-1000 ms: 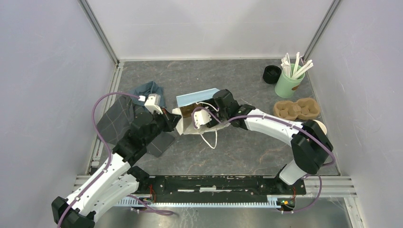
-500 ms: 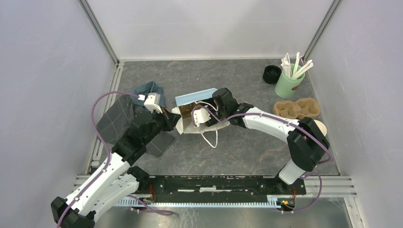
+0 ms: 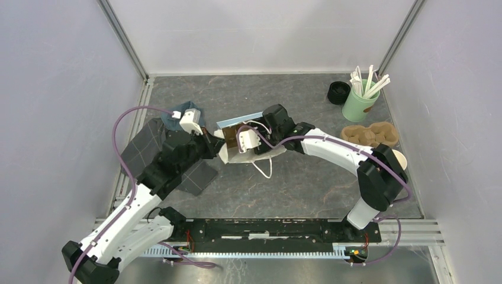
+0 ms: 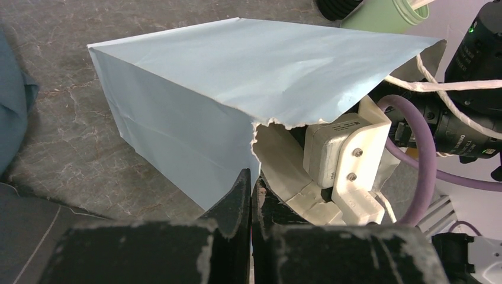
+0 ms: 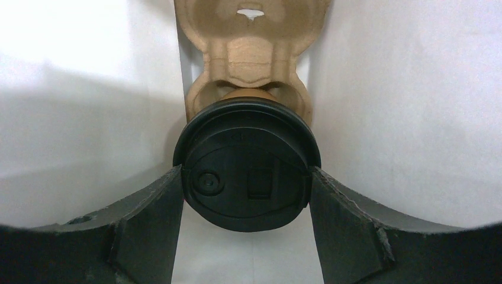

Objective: Pack the takeout coffee

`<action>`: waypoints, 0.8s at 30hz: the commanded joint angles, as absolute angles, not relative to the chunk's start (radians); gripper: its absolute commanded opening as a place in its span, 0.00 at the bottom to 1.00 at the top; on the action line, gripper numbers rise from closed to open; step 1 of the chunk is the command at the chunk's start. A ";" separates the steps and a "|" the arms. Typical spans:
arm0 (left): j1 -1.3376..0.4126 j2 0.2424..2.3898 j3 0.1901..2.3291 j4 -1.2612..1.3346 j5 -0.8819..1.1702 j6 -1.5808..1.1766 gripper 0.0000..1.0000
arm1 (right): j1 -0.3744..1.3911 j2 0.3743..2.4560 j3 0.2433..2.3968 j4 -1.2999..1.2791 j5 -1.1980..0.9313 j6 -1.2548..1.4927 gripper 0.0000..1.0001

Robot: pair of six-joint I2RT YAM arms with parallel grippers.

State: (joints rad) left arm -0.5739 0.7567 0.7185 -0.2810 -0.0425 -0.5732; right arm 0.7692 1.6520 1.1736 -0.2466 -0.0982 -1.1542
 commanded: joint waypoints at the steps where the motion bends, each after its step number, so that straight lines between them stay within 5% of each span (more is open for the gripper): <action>1: -0.575 0.786 0.832 -0.349 -0.049 -0.667 0.02 | 0.768 1.661 1.247 -0.348 -0.130 -1.084 0.00; 24: -0.452 1.094 1.233 -0.755 -0.012 -0.801 0.02 | 0.769 1.829 1.504 -0.852 -0.206 -0.644 0.01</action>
